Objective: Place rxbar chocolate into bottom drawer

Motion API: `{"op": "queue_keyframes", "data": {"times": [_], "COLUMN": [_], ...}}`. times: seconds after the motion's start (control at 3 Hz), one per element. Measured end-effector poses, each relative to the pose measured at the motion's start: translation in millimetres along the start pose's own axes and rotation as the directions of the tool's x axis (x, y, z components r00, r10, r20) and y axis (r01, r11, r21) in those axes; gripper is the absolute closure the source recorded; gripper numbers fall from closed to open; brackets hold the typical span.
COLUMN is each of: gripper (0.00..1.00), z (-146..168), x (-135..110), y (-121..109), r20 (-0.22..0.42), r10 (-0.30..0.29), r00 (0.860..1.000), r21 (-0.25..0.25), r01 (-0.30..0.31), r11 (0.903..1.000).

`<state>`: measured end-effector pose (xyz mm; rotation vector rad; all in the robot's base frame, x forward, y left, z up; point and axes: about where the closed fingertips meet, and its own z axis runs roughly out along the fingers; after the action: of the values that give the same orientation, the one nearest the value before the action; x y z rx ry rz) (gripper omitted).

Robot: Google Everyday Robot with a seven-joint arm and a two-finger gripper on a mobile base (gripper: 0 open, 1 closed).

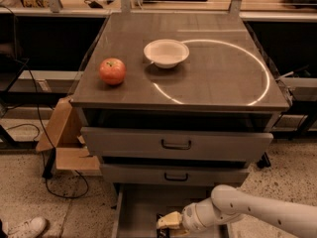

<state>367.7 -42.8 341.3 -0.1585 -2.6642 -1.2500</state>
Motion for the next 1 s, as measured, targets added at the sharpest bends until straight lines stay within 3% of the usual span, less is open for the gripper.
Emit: {"op": "queue_keyframes", "data": {"times": [0.67,1.0], "gripper": [1.00,1.00], "z": [27,56], "x": [-10,-21], "y": [-18,-34], "r20": [0.029,0.033], "r10": [0.048,0.095], "r00": [0.998,0.995], "r21": [0.025,-0.011], "r01": [-0.049,-0.095], "r11": [0.9985,0.9954]}}
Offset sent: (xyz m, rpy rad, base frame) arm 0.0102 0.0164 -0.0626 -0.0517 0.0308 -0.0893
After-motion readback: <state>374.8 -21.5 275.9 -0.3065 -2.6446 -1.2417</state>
